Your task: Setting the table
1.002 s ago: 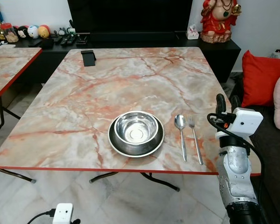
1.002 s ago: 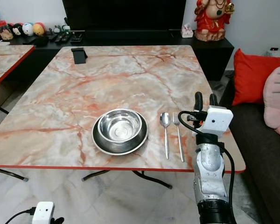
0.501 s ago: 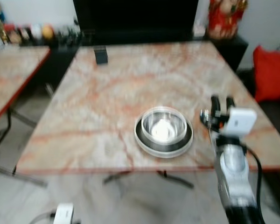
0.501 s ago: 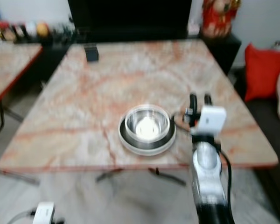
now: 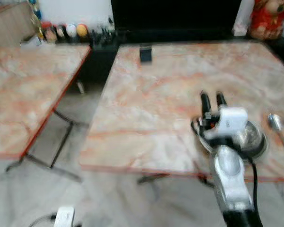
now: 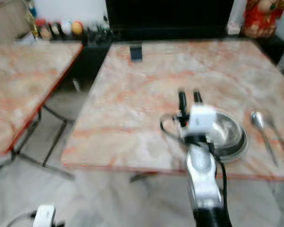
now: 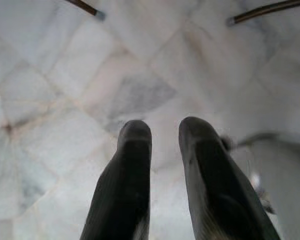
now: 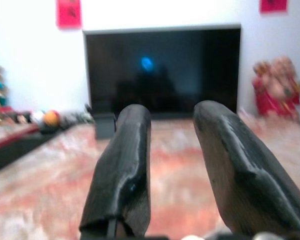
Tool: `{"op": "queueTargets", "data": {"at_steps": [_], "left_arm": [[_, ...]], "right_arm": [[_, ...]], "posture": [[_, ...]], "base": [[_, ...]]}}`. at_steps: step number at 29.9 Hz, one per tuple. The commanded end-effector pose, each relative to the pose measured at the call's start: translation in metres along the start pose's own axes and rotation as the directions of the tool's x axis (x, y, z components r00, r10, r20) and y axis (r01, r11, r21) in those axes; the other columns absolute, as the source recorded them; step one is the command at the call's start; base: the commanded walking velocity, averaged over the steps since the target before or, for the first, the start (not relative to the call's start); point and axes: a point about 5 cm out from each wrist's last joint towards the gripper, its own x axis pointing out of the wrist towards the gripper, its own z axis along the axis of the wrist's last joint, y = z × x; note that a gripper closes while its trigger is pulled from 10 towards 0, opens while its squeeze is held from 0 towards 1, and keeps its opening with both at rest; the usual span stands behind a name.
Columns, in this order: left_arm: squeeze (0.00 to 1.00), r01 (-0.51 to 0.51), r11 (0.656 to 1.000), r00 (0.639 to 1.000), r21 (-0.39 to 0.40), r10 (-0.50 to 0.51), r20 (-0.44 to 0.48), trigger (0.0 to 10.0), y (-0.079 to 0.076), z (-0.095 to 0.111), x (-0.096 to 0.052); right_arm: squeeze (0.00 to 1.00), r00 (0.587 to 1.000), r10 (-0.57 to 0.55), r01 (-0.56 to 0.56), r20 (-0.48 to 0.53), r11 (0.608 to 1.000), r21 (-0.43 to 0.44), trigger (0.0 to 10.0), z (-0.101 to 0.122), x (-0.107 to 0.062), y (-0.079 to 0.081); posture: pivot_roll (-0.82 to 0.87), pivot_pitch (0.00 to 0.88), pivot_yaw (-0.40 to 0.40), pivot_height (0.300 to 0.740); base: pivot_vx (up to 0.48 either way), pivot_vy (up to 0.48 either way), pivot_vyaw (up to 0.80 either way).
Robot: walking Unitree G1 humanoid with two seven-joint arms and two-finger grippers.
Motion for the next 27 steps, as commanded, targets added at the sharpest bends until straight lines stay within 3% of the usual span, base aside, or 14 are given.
{"op": "queueTargets", "data": {"at_steps": [1,13,27], "left_arm": [[0.0,-0.003,1.0,1.0,0.008,0.002,0.025,10.0,0.003,0.007,0.001],[0.0,0.002,1.0,1.0,0.022,-0.002,0.024,10.0,0.004,0.005,0.0],[0.0,-0.016,1.0,0.998,0.006,0.016,0.066,10.0,0.008,0.016,0.002]], "right_arm": [[0.0,0.999,0.006,-0.007,0.044,1.0,0.014,10.0,0.01,0.006,0.004],[0.0,0.999,0.012,-0.014,0.047,0.999,0.032,10.0,0.007,-0.001,0.01],[0.0,0.999,0.02,-0.023,0.05,0.998,0.055,10.0,0.007,0.005,0.013]], "posture": [[0.03,0.0,0.016,0.724],[0.04,0.0,0.02,0.724],[0.06,0.0,0.018,0.724]], "base": [[0.0,0.48,0.0],[0.0,0.48,0.0],[0.0,0.48,0.0]]}}
